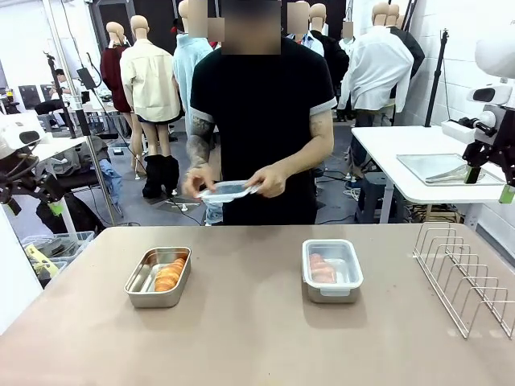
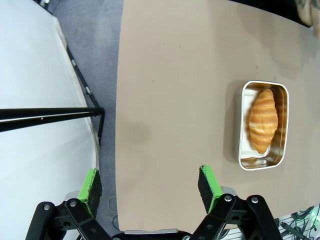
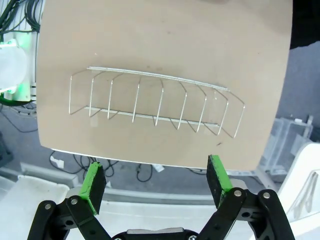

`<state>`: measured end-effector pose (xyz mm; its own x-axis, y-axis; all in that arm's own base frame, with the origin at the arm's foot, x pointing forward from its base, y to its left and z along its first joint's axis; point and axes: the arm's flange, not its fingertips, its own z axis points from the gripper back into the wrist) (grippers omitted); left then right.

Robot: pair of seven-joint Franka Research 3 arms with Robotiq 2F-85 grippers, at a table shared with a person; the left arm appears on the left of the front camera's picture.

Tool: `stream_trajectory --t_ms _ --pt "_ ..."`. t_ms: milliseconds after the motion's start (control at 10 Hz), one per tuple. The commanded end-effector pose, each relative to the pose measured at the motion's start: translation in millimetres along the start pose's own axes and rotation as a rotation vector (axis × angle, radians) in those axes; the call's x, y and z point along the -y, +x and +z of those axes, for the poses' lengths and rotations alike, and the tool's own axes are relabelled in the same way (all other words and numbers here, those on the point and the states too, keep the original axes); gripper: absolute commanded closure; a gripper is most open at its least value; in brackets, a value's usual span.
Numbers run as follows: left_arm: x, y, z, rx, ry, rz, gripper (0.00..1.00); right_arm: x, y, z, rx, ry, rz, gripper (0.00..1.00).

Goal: Place the bread in airtight containers.
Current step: Release when the human grabs the Airtight Container lid.

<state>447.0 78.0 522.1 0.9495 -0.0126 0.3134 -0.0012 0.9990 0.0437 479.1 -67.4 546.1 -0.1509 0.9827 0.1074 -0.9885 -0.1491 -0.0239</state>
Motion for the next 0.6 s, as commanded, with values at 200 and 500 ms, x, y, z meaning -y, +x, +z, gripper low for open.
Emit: stream_trajectory --t_ms 200,500 --pt "0.2 -1.7 0.6 -0.003 0.027 0.016 0.0 0.3 3.6 1.4 -0.015 0.006 -0.017 0.0" --pt "0.2 -1.7 0.6 -0.003 0.027 0.016 0.0 0.3 3.6 1.4 -0.015 0.006 -0.017 0.0"
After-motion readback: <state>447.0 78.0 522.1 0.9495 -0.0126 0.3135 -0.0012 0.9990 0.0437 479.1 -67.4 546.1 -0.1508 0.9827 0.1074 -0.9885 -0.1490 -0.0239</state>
